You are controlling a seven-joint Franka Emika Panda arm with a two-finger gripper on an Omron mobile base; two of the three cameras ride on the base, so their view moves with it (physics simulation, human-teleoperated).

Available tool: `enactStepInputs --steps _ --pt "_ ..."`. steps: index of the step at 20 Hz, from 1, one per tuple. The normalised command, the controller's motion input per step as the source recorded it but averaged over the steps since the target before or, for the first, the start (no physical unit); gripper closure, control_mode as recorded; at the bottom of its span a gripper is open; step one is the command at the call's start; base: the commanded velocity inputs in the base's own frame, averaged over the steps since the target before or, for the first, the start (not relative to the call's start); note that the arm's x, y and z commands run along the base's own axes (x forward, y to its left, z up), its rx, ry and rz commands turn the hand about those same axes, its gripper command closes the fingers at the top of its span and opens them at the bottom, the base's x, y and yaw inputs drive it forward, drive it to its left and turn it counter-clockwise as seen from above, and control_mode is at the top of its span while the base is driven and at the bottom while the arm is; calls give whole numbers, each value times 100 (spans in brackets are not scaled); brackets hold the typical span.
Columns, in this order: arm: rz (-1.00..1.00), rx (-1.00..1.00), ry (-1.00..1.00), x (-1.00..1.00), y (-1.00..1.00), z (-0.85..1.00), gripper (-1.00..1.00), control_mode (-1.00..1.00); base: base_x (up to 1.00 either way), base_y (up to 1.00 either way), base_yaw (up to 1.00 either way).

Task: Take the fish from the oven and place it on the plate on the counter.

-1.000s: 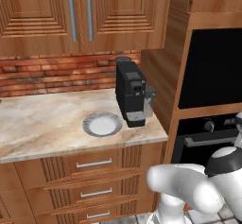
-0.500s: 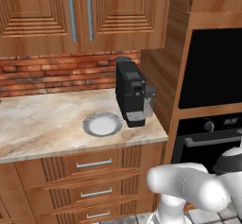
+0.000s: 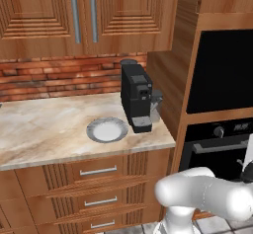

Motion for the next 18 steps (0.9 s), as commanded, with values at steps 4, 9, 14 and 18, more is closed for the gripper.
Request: enactStepInputs --steps 4,9,14,18 --pt "9 0 0 10 -15 -45 -100 -100 0 0 0" --pt "5 0 0 21 -41 -18 -100 -100 0 0 0" --pt "2 3 0 26 -50 0 -100 -100 0 0 0" --pt "0 1 0 29 -17 0 -100 -100 0 0 0"
